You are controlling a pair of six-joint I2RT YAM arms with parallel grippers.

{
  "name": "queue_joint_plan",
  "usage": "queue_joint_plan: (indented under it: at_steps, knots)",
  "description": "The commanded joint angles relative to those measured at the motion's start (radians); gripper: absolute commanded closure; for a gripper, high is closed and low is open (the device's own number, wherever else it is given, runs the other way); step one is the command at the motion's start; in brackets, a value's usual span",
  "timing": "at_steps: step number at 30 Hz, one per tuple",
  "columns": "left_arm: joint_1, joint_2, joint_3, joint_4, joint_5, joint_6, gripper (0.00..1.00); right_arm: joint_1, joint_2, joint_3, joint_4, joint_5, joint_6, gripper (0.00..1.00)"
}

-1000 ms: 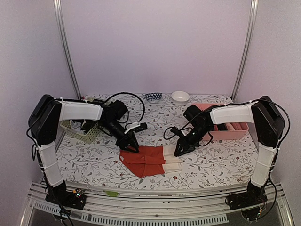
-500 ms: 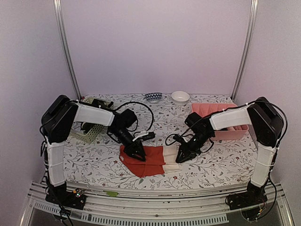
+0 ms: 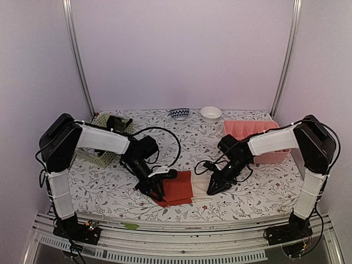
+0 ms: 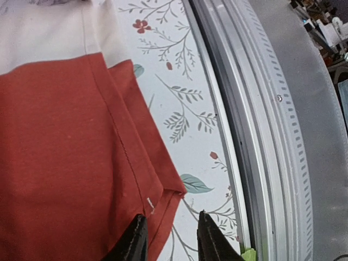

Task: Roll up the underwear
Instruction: Smooth out the underwear at the center of the board.

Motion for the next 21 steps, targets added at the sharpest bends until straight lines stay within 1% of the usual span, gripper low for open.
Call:
queue_joint_plan:
  at_steps: [1,5,7,8,11,12,14,16,19,21]
  knots:
    - [-0.014,-0.116,-0.039,0.001,-0.005,0.103,0.65,0.006,-0.09,-0.01,-0.005,-0.009,0.007,0.8]
    - [-0.012,-0.184,-0.076,0.045,-0.046,0.111,0.63,0.005,-0.125,0.018,0.011,0.046,0.024,0.8]
    - [0.007,-0.217,-0.103,0.107,-0.075,0.063,0.64,-0.001,-0.118,0.054,0.01,0.113,0.03,0.79]
    - [0.025,-0.229,-0.115,0.153,-0.09,0.014,0.64,-0.007,-0.11,0.074,0.01,0.151,0.041,0.79]
    - [0.118,-0.246,-0.115,0.225,-0.074,-0.104,0.64,-0.03,-0.077,0.142,0.011,0.229,0.052,0.79]
    - [0.216,-0.245,-0.097,0.248,-0.072,-0.181,0.64,-0.045,-0.041,0.219,0.005,0.299,0.06,0.8]
    - [0.267,-0.244,-0.091,0.265,-0.114,-0.213,0.63,-0.049,-0.004,0.282,-0.006,0.345,0.052,0.8]
    - [0.305,-0.239,-0.088,0.277,-0.167,-0.225,0.63,-0.049,0.043,0.338,-0.02,0.355,0.025,0.8]
    - [0.355,-0.2,-0.056,0.274,-0.224,-0.247,0.62,-0.049,0.125,0.417,-0.05,0.336,-0.021,0.8]
    - [0.383,-0.146,-0.018,0.247,-0.252,-0.251,0.62,-0.048,0.166,0.451,-0.069,0.323,-0.05,0.79]
